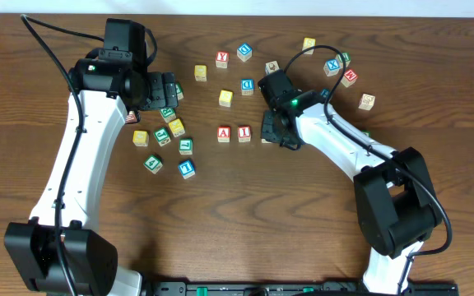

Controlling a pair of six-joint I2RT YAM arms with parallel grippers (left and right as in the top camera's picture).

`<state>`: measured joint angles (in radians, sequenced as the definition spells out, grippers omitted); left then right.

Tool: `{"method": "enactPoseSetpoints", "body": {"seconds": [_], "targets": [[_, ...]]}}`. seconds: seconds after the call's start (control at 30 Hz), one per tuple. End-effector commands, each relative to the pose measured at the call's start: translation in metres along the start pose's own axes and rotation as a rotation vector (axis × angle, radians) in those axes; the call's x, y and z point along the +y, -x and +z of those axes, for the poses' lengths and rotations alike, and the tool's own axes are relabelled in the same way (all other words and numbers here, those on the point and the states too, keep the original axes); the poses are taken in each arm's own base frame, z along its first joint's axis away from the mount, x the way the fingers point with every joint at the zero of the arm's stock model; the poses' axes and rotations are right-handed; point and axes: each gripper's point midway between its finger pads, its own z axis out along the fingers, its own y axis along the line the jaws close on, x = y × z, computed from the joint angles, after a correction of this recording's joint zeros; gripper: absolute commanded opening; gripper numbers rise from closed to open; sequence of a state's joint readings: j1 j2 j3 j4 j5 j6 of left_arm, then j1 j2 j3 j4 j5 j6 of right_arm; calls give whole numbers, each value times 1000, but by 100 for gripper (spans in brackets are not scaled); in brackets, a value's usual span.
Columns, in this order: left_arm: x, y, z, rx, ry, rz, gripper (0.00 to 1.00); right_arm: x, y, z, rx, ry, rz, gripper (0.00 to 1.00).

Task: Spell out AI2
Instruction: 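Lower the blue 2 block onto the table right of the I block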

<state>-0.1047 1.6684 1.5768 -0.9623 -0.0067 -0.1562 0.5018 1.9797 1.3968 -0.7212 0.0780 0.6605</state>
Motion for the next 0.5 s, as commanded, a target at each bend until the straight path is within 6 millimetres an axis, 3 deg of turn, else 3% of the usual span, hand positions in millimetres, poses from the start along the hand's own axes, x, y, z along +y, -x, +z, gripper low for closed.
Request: {"method": "enactPoseSetpoints", "body": {"seconds": [0.0, 0.47], "targets": [[3, 8, -9, -31, 8, 0, 98, 0, -9, 6, 16, -5, 4, 23], [3, 8, -9, -31, 8, 0, 98, 11, -10, 13, -18, 33, -10, 24]]}}
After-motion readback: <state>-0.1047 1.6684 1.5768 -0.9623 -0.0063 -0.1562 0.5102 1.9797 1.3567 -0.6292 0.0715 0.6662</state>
